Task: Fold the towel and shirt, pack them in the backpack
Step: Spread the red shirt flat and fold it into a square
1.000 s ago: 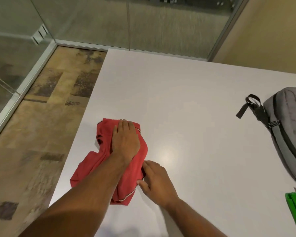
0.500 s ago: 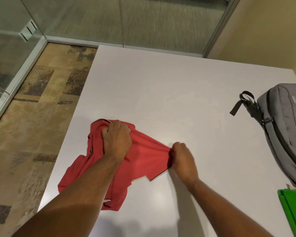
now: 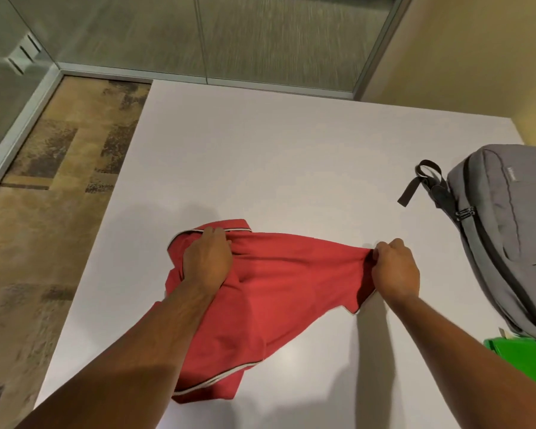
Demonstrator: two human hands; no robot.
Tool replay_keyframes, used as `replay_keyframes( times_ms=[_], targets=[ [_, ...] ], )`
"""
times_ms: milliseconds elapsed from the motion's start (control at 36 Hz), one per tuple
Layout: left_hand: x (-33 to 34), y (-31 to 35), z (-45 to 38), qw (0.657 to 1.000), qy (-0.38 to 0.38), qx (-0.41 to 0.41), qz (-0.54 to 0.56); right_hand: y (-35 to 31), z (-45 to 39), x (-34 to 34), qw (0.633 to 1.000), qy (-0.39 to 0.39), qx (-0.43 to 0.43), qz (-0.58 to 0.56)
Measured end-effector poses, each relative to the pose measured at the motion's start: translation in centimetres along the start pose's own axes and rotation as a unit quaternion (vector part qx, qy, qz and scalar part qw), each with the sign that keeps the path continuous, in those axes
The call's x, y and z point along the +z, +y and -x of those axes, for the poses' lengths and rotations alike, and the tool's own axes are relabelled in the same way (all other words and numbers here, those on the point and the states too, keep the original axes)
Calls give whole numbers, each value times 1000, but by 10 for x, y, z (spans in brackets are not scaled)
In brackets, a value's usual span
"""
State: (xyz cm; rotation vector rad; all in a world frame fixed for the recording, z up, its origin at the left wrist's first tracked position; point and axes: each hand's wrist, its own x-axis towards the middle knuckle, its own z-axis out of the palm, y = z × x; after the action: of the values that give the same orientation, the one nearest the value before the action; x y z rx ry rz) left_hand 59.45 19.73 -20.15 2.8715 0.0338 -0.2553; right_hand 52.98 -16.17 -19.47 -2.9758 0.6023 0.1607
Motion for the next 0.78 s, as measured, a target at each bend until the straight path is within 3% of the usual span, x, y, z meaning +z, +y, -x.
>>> replay_keyframes(
  times_ms=[139, 333, 528, 639, 778],
  targets=[
    [-6, 6, -5, 999, -19, -28, 13, -2, 3, 7, 999, -41, 5, 28],
    [-4, 10, -8, 999, -32, -1, -22, -3, -14, 0, 988, -134, 42, 63],
    [-3, 16, -14, 998, -47, -5, 35, -28, -40, -8, 997, -50, 52, -30],
    [-3, 18, -18, 996, -24, -44, 76, -58, -57, -10, 995, -42, 11, -89],
    [-10, 8, -26, 978, 56, -128, 153, -92, -89, -5, 978, -78, -98, -165]
  ],
)
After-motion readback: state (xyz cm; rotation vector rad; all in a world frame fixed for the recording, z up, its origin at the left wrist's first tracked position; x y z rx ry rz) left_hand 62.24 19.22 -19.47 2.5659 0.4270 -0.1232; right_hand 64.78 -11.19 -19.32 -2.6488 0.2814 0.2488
